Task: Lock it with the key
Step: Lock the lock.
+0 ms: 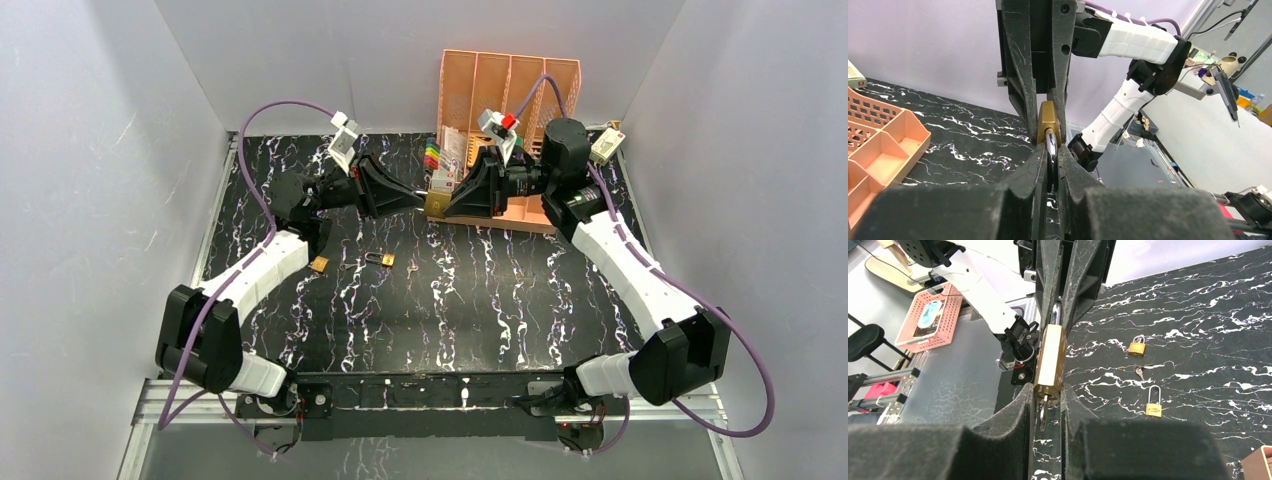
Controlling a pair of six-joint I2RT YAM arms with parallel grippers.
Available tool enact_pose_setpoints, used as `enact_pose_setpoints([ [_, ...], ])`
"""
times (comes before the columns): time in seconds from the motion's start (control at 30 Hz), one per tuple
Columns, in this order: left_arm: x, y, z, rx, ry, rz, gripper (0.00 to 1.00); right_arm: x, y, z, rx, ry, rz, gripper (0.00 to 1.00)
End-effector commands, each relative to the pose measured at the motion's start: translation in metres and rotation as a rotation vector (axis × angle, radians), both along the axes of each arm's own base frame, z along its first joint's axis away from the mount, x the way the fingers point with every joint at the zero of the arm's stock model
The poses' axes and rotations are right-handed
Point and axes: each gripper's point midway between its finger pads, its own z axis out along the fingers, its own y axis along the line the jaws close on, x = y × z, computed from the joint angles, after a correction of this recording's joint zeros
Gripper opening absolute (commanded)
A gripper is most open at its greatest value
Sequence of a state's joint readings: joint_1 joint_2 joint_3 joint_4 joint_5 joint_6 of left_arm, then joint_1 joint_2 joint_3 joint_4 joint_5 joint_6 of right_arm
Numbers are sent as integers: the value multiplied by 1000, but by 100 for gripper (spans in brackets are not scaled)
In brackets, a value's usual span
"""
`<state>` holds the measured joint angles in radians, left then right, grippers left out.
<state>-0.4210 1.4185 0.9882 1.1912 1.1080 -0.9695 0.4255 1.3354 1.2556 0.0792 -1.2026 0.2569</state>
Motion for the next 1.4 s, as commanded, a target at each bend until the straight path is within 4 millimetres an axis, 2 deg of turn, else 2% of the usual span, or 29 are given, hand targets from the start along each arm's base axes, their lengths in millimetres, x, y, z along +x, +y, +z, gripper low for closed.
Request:
enact_pose_setpoints([
  [0.0, -16, -1, 22, -83, -109, 17, 0, 9, 8, 18, 13, -54, -44, 0],
  [0.13, -17, 2, 12, -59, -95, 17, 0, 15, 1, 26, 17, -71, -71, 0],
  [0.57, -16, 7, 5, -43, -92, 39, 0, 19, -2, 35, 18, -79, -88, 0],
  [0.9, -10, 8, 8, -50, -87, 67, 0, 21, -1, 9, 21, 22, -121, 0],
  [1.03, -6, 7, 14, -55, -102, 74, 0, 23, -1, 4, 10, 30, -161, 0],
  [1.2, 0, 4, 8, -47, -70, 77, 0, 33, -4, 8, -42, -6, -218, 0],
  [1.37, 0, 5, -1, -43, -41, 89, 0, 39, -4, 22, -43, -48, -230, 0],
])
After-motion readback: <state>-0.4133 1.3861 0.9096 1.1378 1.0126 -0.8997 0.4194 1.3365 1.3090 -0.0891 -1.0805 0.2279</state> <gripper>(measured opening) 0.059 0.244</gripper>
